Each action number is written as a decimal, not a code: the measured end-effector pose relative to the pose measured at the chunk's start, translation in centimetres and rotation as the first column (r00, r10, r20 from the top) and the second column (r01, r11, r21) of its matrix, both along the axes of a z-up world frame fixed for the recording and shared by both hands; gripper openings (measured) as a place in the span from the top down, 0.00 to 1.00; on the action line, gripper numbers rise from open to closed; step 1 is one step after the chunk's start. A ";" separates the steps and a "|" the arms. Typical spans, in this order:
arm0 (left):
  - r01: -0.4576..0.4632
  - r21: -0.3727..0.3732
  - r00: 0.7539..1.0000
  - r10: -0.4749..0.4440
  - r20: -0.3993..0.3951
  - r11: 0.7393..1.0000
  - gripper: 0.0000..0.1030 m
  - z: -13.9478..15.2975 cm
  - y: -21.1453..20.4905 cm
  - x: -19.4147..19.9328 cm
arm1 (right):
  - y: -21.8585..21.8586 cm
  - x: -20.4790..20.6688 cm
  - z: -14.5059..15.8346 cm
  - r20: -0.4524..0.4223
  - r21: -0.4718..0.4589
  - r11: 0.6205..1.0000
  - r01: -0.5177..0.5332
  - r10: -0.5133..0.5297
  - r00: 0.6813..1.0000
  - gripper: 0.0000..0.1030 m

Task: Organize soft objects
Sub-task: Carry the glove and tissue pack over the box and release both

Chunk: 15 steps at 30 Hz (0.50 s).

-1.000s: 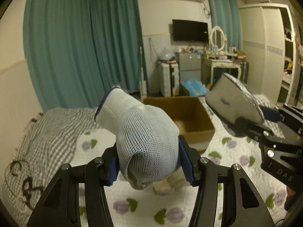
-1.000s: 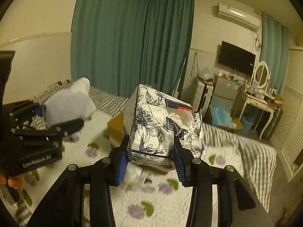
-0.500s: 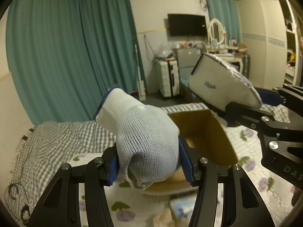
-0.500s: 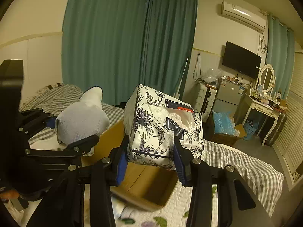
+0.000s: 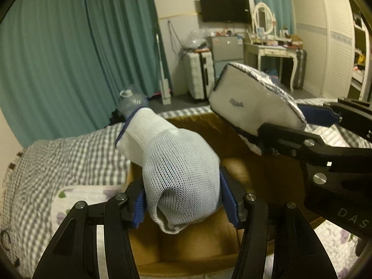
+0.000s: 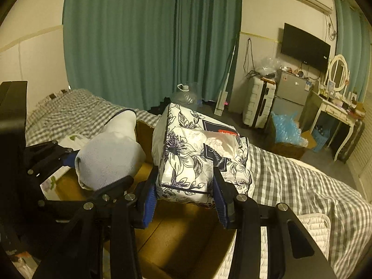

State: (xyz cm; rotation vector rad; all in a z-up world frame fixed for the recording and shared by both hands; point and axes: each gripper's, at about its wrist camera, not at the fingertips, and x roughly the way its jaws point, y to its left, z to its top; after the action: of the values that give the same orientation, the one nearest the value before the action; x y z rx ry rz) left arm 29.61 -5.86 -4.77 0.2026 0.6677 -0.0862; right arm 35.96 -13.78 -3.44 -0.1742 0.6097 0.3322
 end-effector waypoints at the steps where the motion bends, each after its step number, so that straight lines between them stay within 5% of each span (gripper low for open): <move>1: -0.004 0.004 1.000 0.004 0.000 1.000 0.45 -0.1 -0.1 0.3 | 0.1 0.1 -0.2 0.002 -0.001 1.000 -0.001 0.001 1.000 0.58; 7: -0.023 -0.016 0.999 0.024 0.026 1.000 0.27 -0.2 0.1 -0.2 | 0.3 -0.2 -0.5 0.007 0.008 1.000 0.018 -0.018 1.000 0.53; 12: -0.033 -0.010 0.999 0.033 0.035 0.999 0.26 0.7 0.5 -0.7 | -0.2 -0.4 0.6 0.019 0.024 0.998 0.060 -0.061 0.998 0.22; 15: -0.038 -0.006 0.998 0.038 0.044 0.999 0.26 1.5 0.9 -1.2 | -0.7 -1.2 2.3 0.035 0.051 0.996 0.074 -0.076 0.997 0.21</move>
State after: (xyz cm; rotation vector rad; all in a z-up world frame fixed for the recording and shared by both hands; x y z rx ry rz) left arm 28.42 -4.91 -3.23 0.1861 0.6276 -0.0467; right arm 34.72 -14.45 -1.11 -0.1097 0.5692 0.2709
